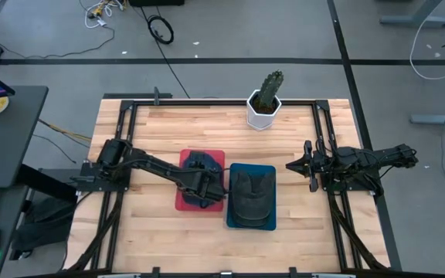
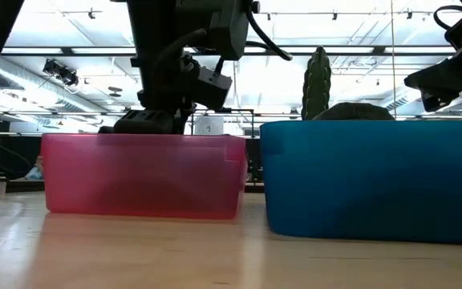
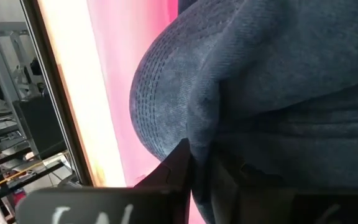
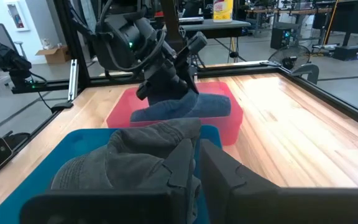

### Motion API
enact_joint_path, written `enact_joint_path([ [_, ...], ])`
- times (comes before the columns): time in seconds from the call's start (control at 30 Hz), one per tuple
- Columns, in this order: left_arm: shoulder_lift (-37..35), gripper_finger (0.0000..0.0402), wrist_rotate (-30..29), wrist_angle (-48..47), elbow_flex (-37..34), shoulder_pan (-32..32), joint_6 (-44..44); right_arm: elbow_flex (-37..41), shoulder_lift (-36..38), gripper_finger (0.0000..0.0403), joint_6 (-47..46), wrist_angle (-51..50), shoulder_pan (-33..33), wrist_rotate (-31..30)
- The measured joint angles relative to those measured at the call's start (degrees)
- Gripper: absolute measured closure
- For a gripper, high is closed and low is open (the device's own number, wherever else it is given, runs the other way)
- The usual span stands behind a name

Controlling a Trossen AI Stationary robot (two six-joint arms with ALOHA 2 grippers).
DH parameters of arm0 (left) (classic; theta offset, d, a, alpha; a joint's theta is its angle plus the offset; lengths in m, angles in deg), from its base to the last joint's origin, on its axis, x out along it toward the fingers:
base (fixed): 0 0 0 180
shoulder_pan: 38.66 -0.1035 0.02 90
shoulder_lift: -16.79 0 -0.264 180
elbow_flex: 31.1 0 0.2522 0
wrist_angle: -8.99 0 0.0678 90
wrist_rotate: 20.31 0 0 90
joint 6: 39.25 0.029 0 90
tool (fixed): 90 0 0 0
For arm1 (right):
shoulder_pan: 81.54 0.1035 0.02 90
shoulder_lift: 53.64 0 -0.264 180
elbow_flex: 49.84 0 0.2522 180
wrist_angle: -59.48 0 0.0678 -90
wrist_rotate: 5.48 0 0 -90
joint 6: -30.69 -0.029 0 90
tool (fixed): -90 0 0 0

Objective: Pick & Place hat
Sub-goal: Put the blue cap into the red bin, then return to Home Position

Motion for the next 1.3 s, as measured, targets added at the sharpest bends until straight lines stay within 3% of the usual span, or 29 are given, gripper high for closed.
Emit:
enact_joint_path([
  [0.17,0.0,0.0324,0.6,-0.8,0.4,0.1,0.0,0.0,0.0,0.0367,0.0,0.0,0.0,0.0],
  [0.4,-2.2,0.0231,1.1,-1.2,0.4,1.4,-0.9,0.0,0.0,0.0367,0.0,0.0,0.0,0.0],
  [0.53,-4.8,0.02,0.9,-2.2,2.1,3.0,-1.7,0.0,0.0,0.0367,0.0,0.0,0.0,0.0],
  [0.6,-6.2,0.0193,0.8,-3.2,3.4,4.0,-4.7,0.0,0.0,0.0367,0.0,0.0,0.0,0.0],
  [0.8,-8.8,0.0193,2.3,-5.2,4.6,8.1,-24.4,0.0,0.0,0.0367,0.0,0.0,0.0,0.0],
  [0.9,-8.9,0.0196,3.9,-5.1,4.6,11.0,-27.5,0.0,0.0,0.0367,0.0,0.0,0.0,0.0],
  [1.0,-8.9,0.0196,-0.2,-5.1,4.5,13.9,-27.4,0.0,0.0,0.0367,0.0,0.0,0.0,0.0],
  [1.17,-12.1,0.0195,-15.6,-3.8,4.5,20.8,-27.7,0.0,0.0,0.0367,0.0,0.0,0.0,0.0],
  [1.3,-14.7,0.0195,-16.3,-0.2,4.5,24.1,-23.2,0.0,0.0,0.0367,0.0,0.0,0.0,0.0],
])
